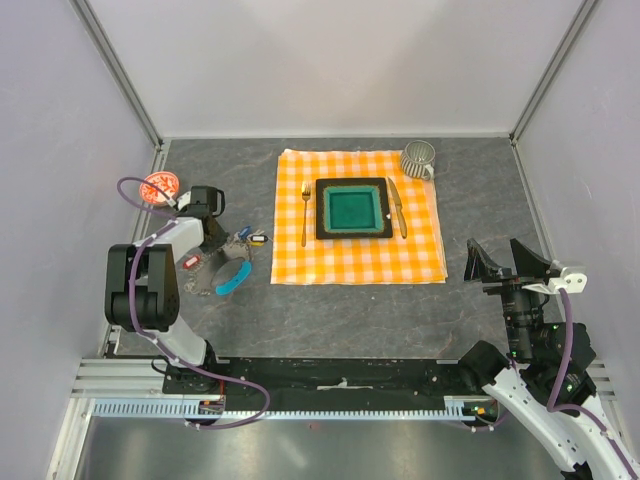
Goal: Put the keys on the keyring
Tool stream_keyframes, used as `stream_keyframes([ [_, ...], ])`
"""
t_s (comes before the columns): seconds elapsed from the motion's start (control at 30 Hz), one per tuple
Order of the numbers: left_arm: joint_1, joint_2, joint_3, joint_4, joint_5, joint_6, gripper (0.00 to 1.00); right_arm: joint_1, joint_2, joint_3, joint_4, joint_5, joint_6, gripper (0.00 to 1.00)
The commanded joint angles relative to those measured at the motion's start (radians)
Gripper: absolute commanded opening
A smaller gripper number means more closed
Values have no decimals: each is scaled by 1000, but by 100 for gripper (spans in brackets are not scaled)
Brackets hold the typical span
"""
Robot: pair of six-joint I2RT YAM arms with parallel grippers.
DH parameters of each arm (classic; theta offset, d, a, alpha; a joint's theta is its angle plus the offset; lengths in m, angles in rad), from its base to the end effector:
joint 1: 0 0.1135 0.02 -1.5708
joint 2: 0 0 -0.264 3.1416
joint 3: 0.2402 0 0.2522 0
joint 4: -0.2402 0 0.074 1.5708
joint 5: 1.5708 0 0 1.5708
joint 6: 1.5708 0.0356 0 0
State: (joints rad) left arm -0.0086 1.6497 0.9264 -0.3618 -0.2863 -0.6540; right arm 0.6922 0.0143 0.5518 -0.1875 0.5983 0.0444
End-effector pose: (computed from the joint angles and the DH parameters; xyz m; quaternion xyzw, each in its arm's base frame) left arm 0.3147 0.0073 0.1639 -0.3372 0.9003 0.0535 0.2701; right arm 0.0381 0.0055 0.3297 0.0546 0.5961 0.1243 0.7913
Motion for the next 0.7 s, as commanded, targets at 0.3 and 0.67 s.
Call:
stream_keyframes([
  [0.3,-4,-175,28,-71,-51,47,2,7,-10,13,22,-28,5,98],
  [0.67,-7,-445,29,-121,-85,232,2,3,-8,11,17,-72,11,98],
])
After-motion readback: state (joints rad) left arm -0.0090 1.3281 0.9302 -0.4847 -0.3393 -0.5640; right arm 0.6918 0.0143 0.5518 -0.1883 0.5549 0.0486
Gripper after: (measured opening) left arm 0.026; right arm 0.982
